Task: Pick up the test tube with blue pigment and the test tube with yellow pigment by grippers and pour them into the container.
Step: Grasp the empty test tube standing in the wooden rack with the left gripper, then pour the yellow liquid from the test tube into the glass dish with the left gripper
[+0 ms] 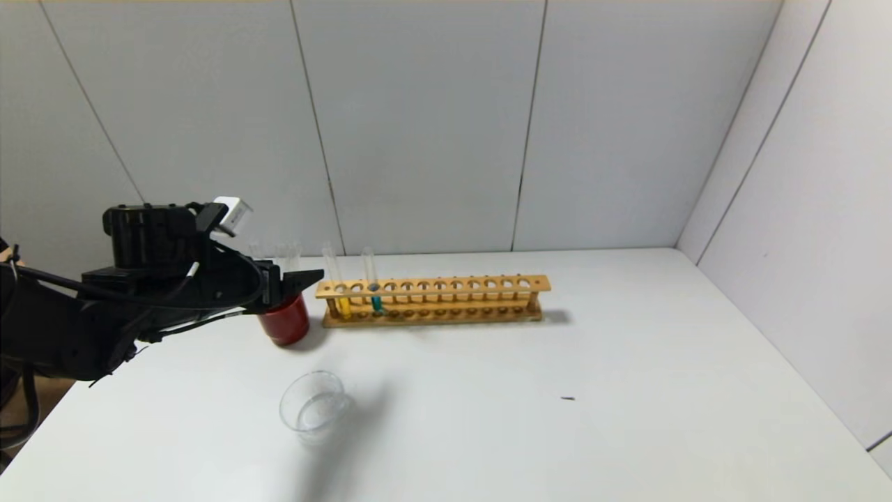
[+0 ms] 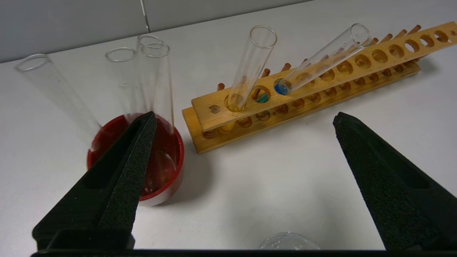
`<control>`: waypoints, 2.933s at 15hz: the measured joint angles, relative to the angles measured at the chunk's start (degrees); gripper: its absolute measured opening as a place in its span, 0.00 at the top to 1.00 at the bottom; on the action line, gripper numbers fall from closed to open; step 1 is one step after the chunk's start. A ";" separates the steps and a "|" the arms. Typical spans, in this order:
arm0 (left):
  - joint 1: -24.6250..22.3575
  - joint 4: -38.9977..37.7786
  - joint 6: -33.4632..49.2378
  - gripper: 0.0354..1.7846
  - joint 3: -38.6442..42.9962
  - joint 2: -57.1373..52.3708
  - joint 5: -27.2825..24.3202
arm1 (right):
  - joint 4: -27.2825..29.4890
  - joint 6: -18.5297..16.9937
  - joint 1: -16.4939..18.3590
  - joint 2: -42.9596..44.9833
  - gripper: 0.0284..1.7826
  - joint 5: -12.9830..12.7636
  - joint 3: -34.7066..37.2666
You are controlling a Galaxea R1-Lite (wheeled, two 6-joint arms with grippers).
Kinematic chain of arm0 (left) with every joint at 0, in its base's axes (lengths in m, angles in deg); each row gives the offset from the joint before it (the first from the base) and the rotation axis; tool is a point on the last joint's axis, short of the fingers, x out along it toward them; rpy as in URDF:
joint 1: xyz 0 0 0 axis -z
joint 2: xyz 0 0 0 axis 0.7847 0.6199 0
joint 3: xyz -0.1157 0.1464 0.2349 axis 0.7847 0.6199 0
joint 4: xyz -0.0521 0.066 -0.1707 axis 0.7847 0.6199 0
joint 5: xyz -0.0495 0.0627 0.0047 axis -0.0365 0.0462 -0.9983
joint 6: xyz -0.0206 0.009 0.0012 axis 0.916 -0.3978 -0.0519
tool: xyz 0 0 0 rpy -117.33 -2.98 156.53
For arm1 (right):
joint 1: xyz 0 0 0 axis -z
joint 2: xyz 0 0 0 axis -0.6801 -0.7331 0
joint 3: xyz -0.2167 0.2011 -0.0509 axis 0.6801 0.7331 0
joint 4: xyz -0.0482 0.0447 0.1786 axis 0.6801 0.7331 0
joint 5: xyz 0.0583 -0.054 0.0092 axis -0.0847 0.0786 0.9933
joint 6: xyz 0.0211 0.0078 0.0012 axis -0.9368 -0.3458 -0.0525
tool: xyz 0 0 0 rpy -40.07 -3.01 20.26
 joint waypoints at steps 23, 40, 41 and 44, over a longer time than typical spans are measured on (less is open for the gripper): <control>3.22 0.18 0.40 0.33 -14.60 14.74 0.17 | 0.02 0.00 0.00 0.00 0.02 -0.02 0.00; 4.96 6.53 -0.15 0.84 -16.48 5.79 0.78 | 0.02 0.00 0.00 0.00 0.02 0.00 0.00; 5.21 8.53 -0.06 0.84 -17.31 4.00 0.50 | 0.02 -0.01 0.00 0.00 0.02 -0.02 0.00; 5.29 12.95 -0.09 0.84 -19.26 -1.24 0.56 | 0.02 0.00 0.00 0.00 0.02 0.00 0.00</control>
